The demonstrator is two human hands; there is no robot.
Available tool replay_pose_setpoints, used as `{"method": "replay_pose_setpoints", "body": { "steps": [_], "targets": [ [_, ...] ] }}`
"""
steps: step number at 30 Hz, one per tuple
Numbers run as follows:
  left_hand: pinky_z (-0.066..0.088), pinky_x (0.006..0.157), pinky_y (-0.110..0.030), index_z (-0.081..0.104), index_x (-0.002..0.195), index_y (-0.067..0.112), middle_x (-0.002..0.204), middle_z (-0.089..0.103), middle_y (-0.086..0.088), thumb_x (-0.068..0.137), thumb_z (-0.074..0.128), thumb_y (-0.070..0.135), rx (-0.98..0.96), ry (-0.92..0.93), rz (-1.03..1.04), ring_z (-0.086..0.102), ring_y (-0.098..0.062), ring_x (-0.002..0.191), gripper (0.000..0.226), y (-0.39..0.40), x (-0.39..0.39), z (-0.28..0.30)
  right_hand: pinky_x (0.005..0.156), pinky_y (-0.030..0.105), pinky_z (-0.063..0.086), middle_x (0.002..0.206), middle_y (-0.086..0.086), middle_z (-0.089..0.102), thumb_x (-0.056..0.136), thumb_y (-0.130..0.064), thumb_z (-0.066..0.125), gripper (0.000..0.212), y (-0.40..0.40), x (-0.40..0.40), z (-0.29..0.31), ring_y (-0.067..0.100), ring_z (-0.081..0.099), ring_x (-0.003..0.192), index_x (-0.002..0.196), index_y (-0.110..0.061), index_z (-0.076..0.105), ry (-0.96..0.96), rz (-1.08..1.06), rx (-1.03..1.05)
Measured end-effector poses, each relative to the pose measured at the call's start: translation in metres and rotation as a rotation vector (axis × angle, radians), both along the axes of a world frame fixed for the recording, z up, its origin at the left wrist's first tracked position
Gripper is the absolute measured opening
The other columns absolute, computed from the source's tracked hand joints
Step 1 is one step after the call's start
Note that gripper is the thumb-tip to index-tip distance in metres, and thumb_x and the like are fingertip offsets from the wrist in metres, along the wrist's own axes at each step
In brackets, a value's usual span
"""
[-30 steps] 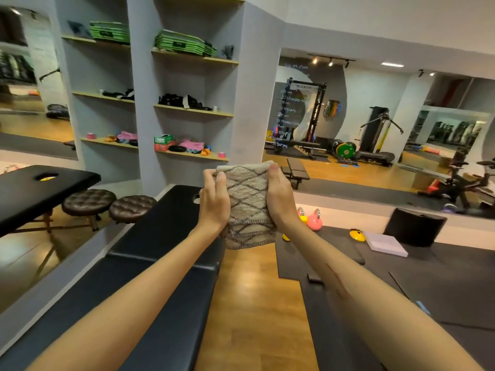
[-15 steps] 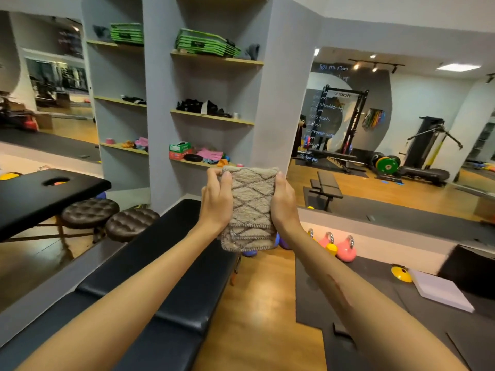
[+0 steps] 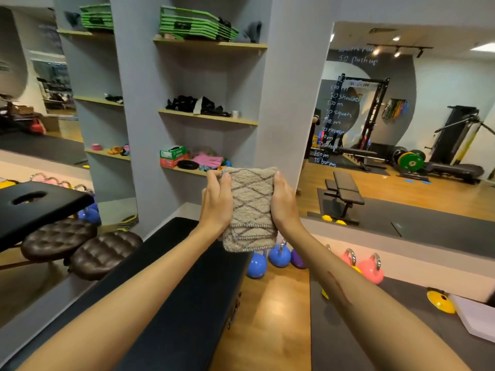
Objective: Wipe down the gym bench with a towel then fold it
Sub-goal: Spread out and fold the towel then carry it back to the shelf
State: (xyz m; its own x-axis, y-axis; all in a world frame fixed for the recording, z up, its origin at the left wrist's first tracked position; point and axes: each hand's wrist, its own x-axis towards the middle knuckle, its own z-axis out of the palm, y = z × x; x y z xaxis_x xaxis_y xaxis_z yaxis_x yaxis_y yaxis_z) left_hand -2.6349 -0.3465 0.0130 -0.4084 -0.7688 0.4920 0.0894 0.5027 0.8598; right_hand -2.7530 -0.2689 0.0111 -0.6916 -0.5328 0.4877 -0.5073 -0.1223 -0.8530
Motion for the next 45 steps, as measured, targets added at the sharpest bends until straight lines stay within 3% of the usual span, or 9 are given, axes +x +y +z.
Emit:
{"method": "replay_pose_setpoints", "body": {
  "steps": [4,9,12,25,27,30,35,40,45],
  "targets": [
    [0.042,0.073,-0.044,0.044,0.103,0.007,0.081,0.055,-0.016,0.104,0.031,0.03,-0.036,0.004,0.077,0.05,-0.017,0.071,0.027,-0.035,-0.07,-0.002,0.077,0.001,0.036,0.108,-0.003,0.062,0.109,-0.033,0.025,0.041,-0.039,-0.075,-0.002,0.009,0.055,0.102,0.115,-0.017,0.062,0.014,0.063,-0.001],
    [0.041,0.071,-0.041,0.045,0.107,0.006,0.081,0.055,-0.008,0.104,0.032,0.029,0.005,0.035,0.161,0.052,-0.015,0.072,0.026,-0.084,-0.154,0.01,0.095,0.026,0.043,0.116,-0.002,0.064,0.108,-0.041,0.028,0.039,-0.09,-0.162,0.0,0.01,0.059,0.109,0.118,-0.023,0.06,-0.033,0.179,0.008],
    [0.036,0.07,-0.038,0.045,0.108,0.005,0.08,0.05,0.002,0.103,0.033,0.03,0.05,0.039,0.215,0.047,-0.008,0.072,0.028,-0.115,-0.199,0.019,0.097,0.031,0.045,0.112,-0.004,0.064,0.107,-0.041,0.03,0.034,-0.117,-0.205,-0.002,0.009,0.059,0.107,0.114,-0.024,0.059,-0.049,0.238,0.046],
    [0.036,0.077,-0.033,0.053,0.099,0.018,0.095,0.059,0.005,0.102,0.035,0.038,0.104,0.101,0.15,0.053,-0.016,0.096,0.028,-0.287,-0.373,0.026,0.077,0.018,0.044,0.104,-0.005,0.065,0.106,-0.037,0.04,0.028,-0.286,-0.373,0.008,0.005,0.059,0.095,0.113,-0.016,0.058,-0.041,0.213,0.004],
    [0.04,0.086,-0.032,0.057,0.112,0.024,0.107,0.063,0.01,0.101,0.035,0.04,0.08,0.115,0.087,0.055,-0.011,0.105,0.029,-0.313,-0.394,0.027,0.082,0.023,0.046,0.108,-0.003,0.066,0.105,-0.038,0.04,0.029,-0.315,-0.397,0.015,0.009,0.061,0.1,0.115,-0.017,0.058,-0.042,0.198,-0.01],
    [0.037,0.1,-0.027,0.041,0.142,0.032,0.133,0.055,0.013,0.102,0.036,0.04,0.044,0.116,0.022,0.05,-0.004,0.121,0.041,-0.345,-0.425,0.027,0.086,0.028,0.049,0.107,-0.002,0.068,0.105,-0.038,0.041,0.028,-0.356,-0.432,0.026,0.01,0.062,0.099,0.112,-0.018,0.06,-0.092,0.206,-0.04],
    [0.036,0.076,-0.002,0.031,0.147,0.024,0.127,0.05,0.01,0.103,0.04,0.033,0.035,0.092,0.083,0.049,-0.002,0.111,0.046,-0.387,-0.479,0.028,0.091,0.032,0.049,0.109,-0.004,0.066,0.105,-0.04,0.04,0.029,-0.42,-0.488,0.038,0.014,0.062,0.106,0.116,-0.021,0.058,-0.151,0.195,-0.065],
    [0.036,0.064,0.004,0.033,0.146,0.019,0.12,0.05,0.008,0.104,0.036,0.029,0.059,0.095,0.223,0.047,-0.005,0.105,0.043,-0.429,-0.542,0.031,0.095,0.033,0.049,0.123,0.001,0.062,0.103,-0.043,0.045,0.037,-0.469,-0.549,0.044,0.015,0.06,0.11,0.132,-0.021,0.049,-0.191,0.312,-0.007],
    [0.036,0.086,-0.023,0.036,0.145,0.02,0.119,0.053,0.005,0.103,0.035,0.032,0.066,0.089,0.345,0.047,-0.01,0.106,0.043,-0.473,-0.602,0.043,0.105,0.036,0.046,0.137,0.002,0.055,0.092,-0.051,0.06,0.063,-0.514,-0.608,0.049,0.013,0.057,0.118,0.142,-0.022,0.037,-0.081,0.4,0.09]
  ]
}}
